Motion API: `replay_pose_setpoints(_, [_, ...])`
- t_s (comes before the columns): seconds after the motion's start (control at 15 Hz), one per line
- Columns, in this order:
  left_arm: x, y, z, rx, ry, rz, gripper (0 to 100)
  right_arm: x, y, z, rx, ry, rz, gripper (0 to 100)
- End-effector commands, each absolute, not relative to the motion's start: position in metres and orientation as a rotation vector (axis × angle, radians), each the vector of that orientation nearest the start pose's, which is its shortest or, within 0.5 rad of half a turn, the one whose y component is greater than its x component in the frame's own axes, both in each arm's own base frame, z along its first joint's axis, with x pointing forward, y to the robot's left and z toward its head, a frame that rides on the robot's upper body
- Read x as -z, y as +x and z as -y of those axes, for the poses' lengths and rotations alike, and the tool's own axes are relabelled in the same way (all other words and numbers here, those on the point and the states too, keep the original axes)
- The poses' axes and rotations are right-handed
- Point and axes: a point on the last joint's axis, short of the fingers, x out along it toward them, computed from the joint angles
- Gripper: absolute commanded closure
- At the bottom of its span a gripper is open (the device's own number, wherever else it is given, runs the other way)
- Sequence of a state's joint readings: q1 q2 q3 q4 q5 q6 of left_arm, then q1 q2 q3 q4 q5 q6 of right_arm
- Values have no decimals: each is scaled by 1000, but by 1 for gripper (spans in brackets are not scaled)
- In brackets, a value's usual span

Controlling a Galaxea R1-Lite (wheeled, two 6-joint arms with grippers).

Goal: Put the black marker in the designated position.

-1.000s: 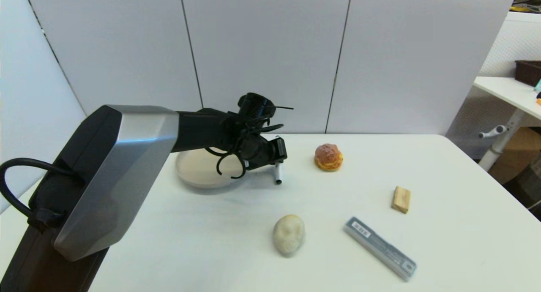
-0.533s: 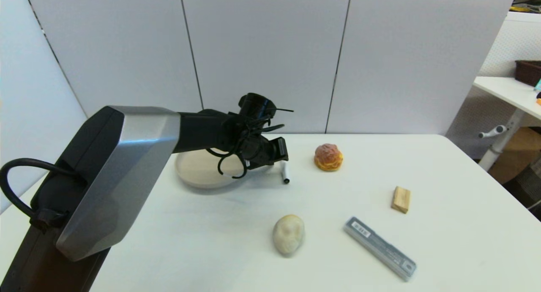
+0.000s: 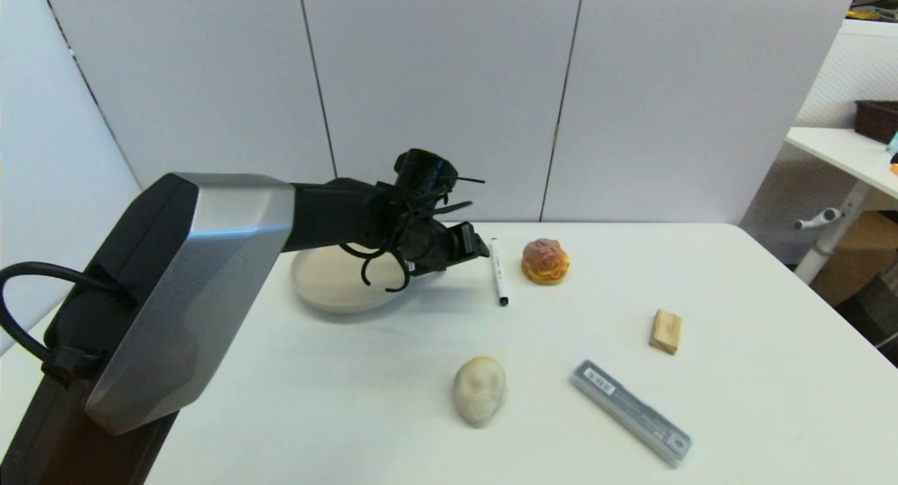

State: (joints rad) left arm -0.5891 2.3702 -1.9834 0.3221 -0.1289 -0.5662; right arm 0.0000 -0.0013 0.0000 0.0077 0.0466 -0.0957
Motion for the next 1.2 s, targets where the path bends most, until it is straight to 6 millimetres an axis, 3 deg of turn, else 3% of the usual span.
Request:
replay_pose_setpoints(0.07, [-194, 385, 260, 506, -354, -780, 0, -75, -23, -1, -48, -96, -5, 0])
replay_pose_setpoints(0.13, [-216, 376, 254, 519, -345, -735, 0, -75, -23, -1, -48, -96, -5, 0])
replay_pose_setpoints(0.2, [-221, 374, 252, 520, -339, -725, 0, -75, -23, -1, -46, -96, -5, 0])
replay_pose_setpoints(0.27, [-250, 360, 240, 515, -245, -640, 0, -75, -23, -1, -46, -96, -5, 0])
replay_pose_setpoints(0.4, [-289, 339, 214, 449, -110, -532, 0, -75, -23, -1, -48, -96, -5, 0])
replay_pose_setpoints(0.6, [-356, 301, 151, 282, 135, -312, 0, -75, -23, -1, -48, -97, -2, 0])
replay_pose_setpoints(0.8, [-405, 256, 99, 202, 242, -162, 0, -75, -23, -1, -46, -96, -5, 0])
replay_pose_setpoints(1.0, [-424, 207, 75, 182, 240, -126, 0, -75, -23, -1, -46, -97, -2, 0])
replay_pose_setpoints(1.2, [-412, 173, 62, 196, 260, -149, 0, -75, -23, -1, -48, -96, -5, 0])
